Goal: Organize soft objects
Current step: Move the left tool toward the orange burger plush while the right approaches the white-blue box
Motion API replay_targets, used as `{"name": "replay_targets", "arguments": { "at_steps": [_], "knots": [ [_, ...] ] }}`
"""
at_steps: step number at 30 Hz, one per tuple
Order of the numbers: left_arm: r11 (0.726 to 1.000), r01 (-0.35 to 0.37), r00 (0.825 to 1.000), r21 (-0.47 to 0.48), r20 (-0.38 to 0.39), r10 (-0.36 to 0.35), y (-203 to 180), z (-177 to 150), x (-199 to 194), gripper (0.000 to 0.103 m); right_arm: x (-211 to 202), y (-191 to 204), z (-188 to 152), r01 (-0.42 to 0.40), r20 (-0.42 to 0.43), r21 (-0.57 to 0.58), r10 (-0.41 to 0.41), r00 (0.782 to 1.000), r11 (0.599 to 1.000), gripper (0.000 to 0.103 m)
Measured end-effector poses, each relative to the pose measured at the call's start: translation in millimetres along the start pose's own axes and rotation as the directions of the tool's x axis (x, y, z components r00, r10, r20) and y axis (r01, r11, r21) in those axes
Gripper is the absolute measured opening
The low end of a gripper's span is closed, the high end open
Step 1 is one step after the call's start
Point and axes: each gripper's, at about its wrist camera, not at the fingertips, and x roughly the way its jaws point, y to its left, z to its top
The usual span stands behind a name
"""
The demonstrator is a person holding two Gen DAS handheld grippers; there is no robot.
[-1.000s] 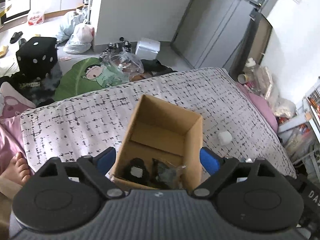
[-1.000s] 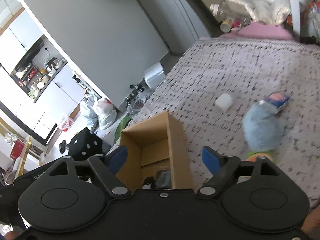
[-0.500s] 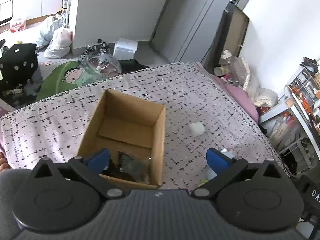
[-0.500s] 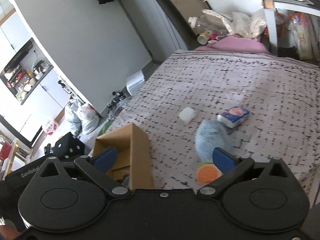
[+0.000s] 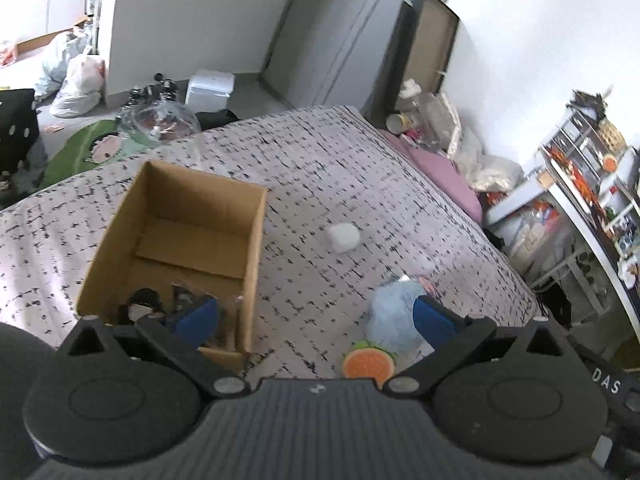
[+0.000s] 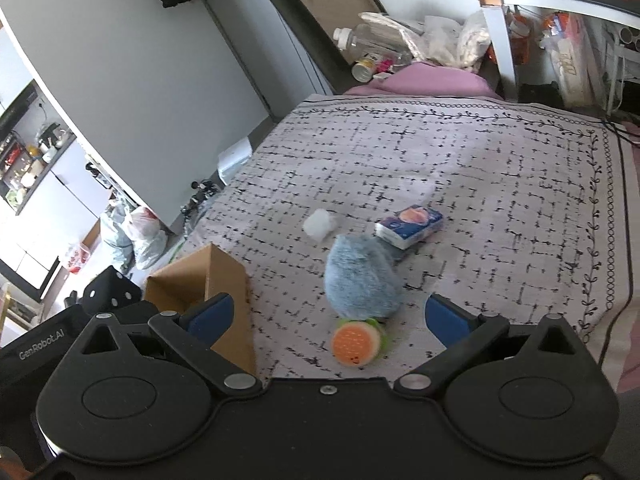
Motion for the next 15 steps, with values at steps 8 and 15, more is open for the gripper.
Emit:
{"name": "replay_targets", "arguments": {
  "at_steps": [8, 15],
  "knots": [
    [1.0, -0.011, 0.999, 0.028, -0.034, 0.012, -14.5, -6.2, 16.0, 0.103, 13.0, -24.7, -2.3, 0.03, -0.021, 0.061, -0.029, 0.999, 0.998, 0.103],
    [0.998, -0.035, 0.996, 0.054, -0.076, 0.039, -25.3, -15.2, 35.9, 0.103, 25.6, -42.8, -4.1, 0.054, -0.046, 0.115, -0.049, 0.998, 0.992, 0.103]
  ]
}}
